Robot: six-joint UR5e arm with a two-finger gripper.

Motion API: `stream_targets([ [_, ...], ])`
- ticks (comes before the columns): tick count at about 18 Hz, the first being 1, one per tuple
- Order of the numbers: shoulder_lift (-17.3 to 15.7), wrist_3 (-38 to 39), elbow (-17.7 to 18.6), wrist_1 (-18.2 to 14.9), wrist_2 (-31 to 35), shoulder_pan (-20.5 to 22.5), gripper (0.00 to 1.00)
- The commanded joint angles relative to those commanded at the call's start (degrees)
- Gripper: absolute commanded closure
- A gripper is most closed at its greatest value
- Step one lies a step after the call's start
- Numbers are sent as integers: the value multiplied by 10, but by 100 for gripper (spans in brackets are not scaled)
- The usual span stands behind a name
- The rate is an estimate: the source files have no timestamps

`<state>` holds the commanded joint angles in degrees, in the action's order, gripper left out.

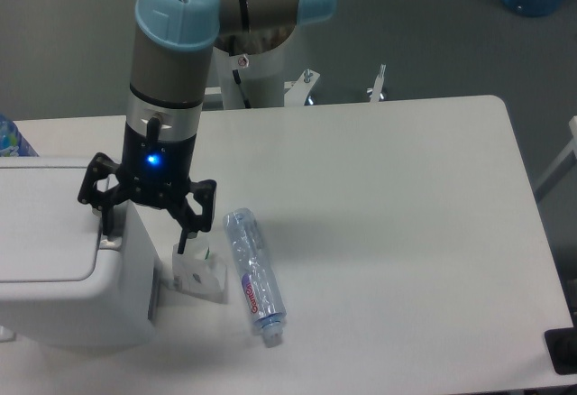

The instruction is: Open the trash can

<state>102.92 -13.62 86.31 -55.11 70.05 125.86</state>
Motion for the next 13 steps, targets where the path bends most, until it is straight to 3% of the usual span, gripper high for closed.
stream_targets([
  [7,-8,-2,-12,0,-18,18,0],
  [13,-10,-11,-57,1,-15,73,0],
])
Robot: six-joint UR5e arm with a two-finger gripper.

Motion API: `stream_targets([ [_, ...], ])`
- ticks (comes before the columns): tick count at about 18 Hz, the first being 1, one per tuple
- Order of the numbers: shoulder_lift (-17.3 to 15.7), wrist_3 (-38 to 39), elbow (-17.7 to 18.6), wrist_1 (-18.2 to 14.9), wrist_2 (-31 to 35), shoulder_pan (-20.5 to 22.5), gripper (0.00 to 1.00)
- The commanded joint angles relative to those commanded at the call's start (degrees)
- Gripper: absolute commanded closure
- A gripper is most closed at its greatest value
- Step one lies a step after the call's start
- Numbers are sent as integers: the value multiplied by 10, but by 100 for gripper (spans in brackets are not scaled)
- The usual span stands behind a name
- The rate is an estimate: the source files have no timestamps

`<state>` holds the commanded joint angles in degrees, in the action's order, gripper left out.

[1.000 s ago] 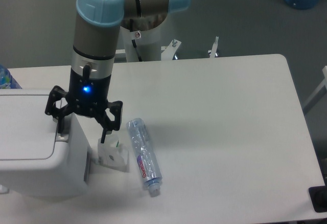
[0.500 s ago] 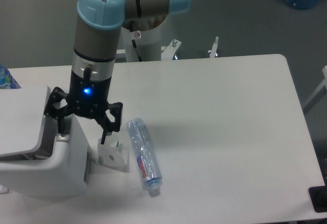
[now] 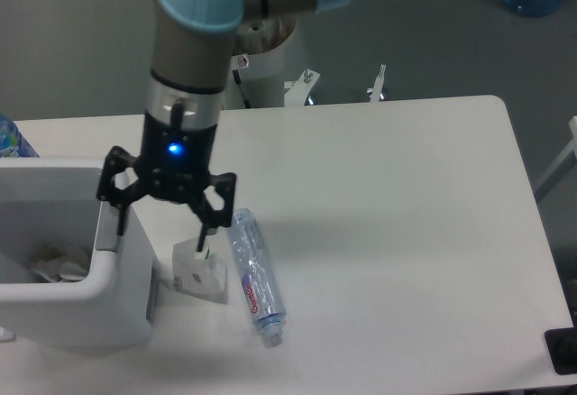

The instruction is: Open the trash can

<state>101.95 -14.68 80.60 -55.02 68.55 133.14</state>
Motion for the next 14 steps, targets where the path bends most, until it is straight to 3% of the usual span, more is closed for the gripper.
stream_targets([
  [6,-4,-45,-16,-3,18,52,0],
  [9,-5,-140,-9,-15,60,62,0],
  [14,-5,-298,-7,-73,144,88,0],
])
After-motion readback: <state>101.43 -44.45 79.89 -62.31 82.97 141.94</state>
